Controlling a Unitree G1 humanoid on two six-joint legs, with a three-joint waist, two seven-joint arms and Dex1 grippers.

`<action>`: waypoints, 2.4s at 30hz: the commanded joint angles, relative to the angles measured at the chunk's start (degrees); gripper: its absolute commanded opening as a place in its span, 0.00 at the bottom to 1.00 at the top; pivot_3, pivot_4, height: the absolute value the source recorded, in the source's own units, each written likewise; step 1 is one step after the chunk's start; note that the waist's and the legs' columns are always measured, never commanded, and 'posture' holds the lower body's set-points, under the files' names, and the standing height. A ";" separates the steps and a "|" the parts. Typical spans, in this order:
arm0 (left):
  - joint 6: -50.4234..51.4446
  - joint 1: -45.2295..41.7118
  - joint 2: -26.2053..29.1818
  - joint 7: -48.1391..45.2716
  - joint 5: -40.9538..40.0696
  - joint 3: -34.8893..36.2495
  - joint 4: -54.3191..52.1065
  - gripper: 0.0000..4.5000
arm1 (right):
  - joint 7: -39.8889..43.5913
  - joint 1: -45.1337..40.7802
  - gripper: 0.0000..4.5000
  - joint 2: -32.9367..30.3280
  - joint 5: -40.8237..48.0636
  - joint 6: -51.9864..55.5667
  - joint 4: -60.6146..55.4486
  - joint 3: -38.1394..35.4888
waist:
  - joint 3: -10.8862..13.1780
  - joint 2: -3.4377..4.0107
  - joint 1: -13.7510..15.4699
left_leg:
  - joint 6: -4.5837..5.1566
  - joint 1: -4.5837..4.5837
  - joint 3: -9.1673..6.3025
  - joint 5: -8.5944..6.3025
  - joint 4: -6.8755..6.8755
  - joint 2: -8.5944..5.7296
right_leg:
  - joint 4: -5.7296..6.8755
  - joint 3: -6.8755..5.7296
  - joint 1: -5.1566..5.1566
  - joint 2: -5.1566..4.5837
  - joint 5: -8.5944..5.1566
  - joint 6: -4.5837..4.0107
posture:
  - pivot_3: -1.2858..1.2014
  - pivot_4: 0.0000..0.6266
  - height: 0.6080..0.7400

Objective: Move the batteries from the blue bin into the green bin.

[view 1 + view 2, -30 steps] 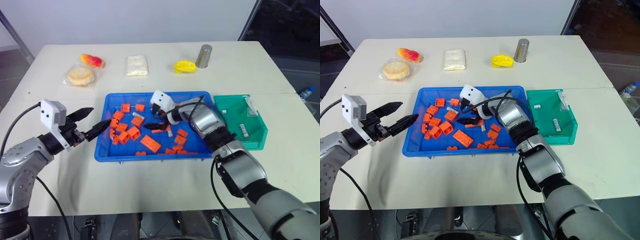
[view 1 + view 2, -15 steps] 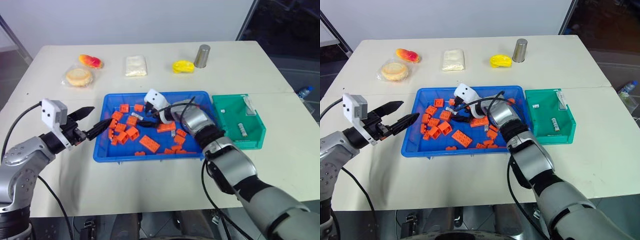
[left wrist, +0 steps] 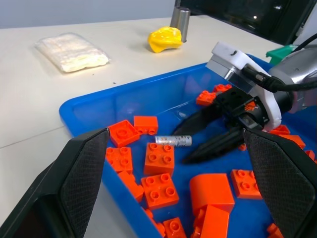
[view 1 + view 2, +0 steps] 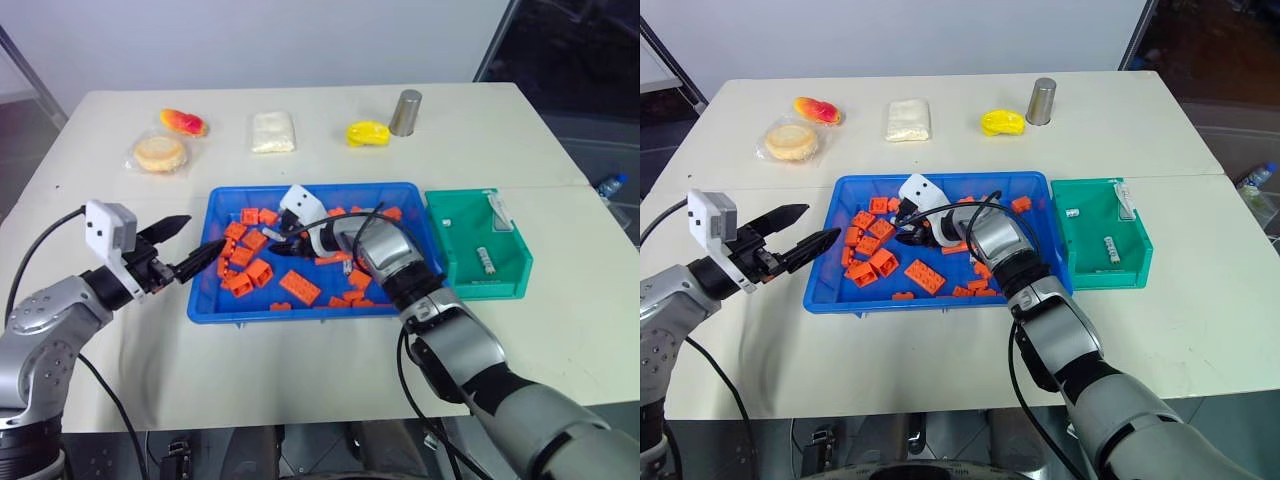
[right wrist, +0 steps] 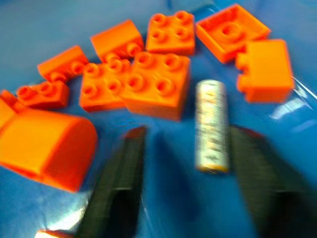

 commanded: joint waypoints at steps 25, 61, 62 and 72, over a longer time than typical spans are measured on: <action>-2.34 -23.34 -2.04 -15.18 3.23 -17.24 11.67 1.00 | -1.65 5.57 0.02 -29.31 7.79 29.37 -48.49 -15.62 | 0.00 -0.03 1.98 | -0.06 -0.10 -0.07 0.04 0.01 -0.06 | -0.04 -0.05 -0.01 -0.02 0.00 0.00 | 0.52 0.24 1.00; -8.50 -36.43 -4.41 -27.42 12.59 -21.12 30.31 1.00 | -9.39 25.69 0.99 -45.56 17.45 33.25 -67.56 -25.38 | 0.01 0.02 1.40 | -0.03 -0.03 0.00 0.05 0.10 0.01 | -0.06 0.09 0.02 0.15 -0.01 0.03 | 0.52 0.24 1.00; -8.31 -35.99 -3.98 -27.33 12.51 -20.89 29.96 1.00 | -9.04 23.92 0.99 -43.83 18.31 32.84 -67.13 -23.41 | 0.00 0.00 1.35 | -0.03 -0.04 -0.03 0.05 0.09 0.06 | -0.06 0.08 0.02 0.20 -0.01 0.02 | 0.52 0.24 1.00; -4.66 -30.77 -2.00 -23.46 10.62 -17.74 22.25 1.00 | 0.12 13.03 0.99 -36.12 18.94 20.38 -50.88 -6.99 | 0.01 0.00 1.78 | -0.03 -0.13 -0.02 0.06 0.21 -0.06 | -0.06 0.06 0.03 0.02 0.00 0.03 | 0.52 0.24 1.00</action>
